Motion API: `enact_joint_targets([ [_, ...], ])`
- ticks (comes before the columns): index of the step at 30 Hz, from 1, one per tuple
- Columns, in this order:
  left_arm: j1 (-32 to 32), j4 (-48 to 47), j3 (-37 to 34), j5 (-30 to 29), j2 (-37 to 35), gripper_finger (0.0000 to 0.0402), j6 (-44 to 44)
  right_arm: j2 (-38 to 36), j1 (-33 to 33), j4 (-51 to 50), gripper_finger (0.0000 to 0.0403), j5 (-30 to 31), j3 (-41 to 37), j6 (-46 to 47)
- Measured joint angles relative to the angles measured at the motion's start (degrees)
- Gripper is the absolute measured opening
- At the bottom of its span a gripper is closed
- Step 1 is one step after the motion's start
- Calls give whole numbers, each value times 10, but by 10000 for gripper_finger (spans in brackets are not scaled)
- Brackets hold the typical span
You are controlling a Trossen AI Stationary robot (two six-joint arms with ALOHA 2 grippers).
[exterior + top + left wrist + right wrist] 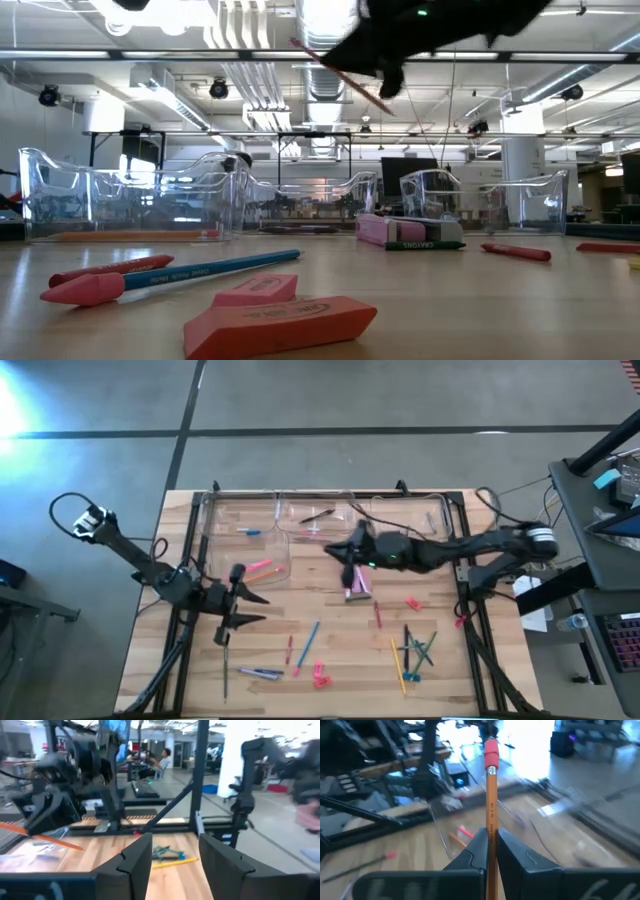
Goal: Sort crayons/erasers/pens/pencils in bins
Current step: Put the orange pencil into the bottom left transparent bin
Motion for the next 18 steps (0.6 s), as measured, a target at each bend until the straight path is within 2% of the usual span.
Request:
enact_joint_targets([
  [7,-7,-69,-4,-12,-23,134,-32,157,-42,-1,18,-96,185,-37],
  [12,-7,-115,-5,-14,-35,134,-61,270,-73,4,18,-174,308,-18],
  [18,-9,-110,-6,-15,-28,134,-62,386,-97,1,18,-262,438,11],
])
